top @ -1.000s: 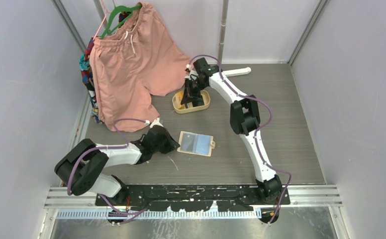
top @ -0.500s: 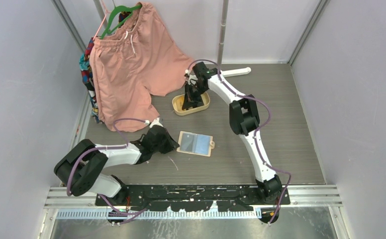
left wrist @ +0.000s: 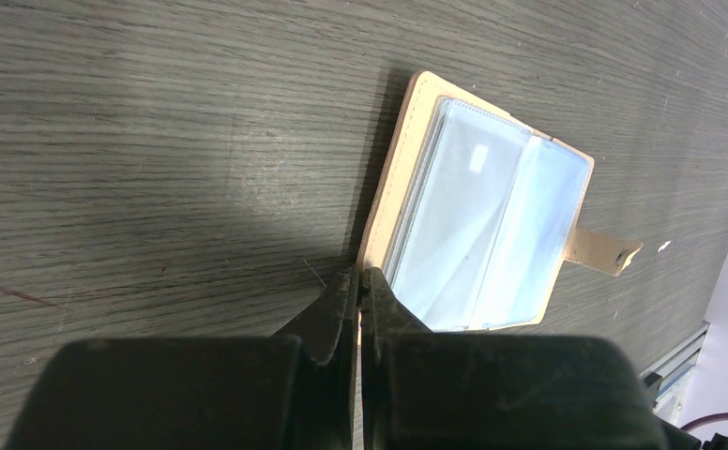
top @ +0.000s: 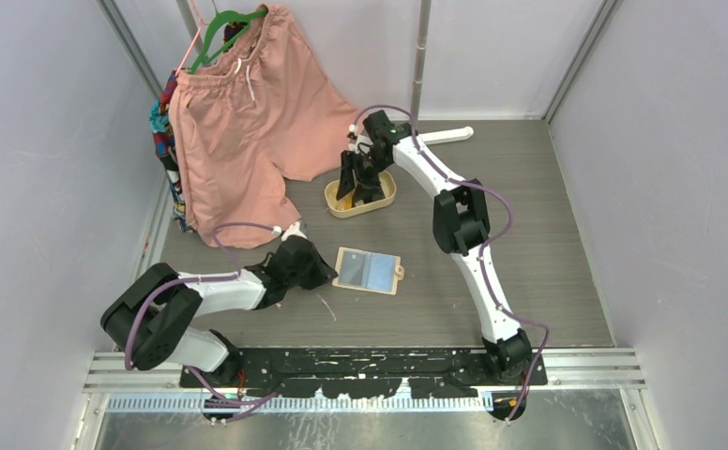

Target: Take the credit cards out of the card holder

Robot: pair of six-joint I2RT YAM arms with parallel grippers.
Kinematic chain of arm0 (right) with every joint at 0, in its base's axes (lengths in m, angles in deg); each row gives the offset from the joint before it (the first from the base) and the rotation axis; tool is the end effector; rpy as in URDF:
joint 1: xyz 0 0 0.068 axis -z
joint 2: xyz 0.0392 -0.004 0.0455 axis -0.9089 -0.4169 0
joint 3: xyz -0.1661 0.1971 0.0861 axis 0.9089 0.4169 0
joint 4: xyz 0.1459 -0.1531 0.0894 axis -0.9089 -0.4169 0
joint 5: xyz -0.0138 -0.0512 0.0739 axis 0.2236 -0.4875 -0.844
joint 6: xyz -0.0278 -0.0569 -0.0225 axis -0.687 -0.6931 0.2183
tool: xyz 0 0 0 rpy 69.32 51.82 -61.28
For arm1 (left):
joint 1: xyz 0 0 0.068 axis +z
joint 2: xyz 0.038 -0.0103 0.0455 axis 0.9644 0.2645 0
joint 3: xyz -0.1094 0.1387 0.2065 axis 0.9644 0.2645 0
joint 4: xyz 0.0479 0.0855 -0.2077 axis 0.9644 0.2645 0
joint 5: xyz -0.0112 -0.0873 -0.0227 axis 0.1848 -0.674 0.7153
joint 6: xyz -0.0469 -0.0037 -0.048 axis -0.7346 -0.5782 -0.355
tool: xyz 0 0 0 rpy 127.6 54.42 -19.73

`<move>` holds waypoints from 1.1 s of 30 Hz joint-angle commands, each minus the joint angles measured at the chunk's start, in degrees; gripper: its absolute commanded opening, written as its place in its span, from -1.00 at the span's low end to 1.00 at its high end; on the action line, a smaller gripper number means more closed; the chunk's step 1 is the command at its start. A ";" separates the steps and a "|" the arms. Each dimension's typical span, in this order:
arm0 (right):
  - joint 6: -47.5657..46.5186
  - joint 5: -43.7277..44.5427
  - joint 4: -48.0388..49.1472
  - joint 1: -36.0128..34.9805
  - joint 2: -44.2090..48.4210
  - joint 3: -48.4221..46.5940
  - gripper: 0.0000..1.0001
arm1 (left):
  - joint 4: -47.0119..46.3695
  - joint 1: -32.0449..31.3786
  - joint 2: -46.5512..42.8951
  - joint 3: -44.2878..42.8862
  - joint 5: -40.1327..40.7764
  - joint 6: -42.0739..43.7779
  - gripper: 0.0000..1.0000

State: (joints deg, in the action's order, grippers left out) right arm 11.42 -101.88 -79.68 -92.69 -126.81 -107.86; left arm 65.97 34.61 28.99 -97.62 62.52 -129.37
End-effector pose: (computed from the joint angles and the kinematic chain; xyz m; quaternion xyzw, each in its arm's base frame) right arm 0.4327 0.2591 0.1729 -0.1420 0.9222 0.3536 0.0660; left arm 0.1863 -0.1529 0.1475 -0.1667 0.8968 -0.2973 0.2821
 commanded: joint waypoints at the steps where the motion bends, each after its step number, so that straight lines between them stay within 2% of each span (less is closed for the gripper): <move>1: -0.66 0.91 -1.05 -0.27 0.73 -4.05 0.18 | 2.63 0.24 -0.48 0.89 1.80 1.18 -1.00; 9: -0.47 1.60 -1.29 -0.31 -0.48 -5.11 0.21 | 2.55 0.22 -0.48 0.93 1.87 1.13 -1.00; 21: -0.31 10.35 0.81 -0.27 0.18 -3.89 0.28 | 2.44 0.25 -0.03 0.86 1.96 1.17 -1.00; 33: 0.19 10.09 1.91 -0.30 -1.54 -4.29 0.29 | 2.21 0.33 0.42 0.86 1.87 1.22 -1.00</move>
State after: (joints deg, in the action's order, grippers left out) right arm 11.49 -91.79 -79.28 -92.69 -127.89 -110.20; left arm 65.97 34.61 28.99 -97.62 62.52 -129.37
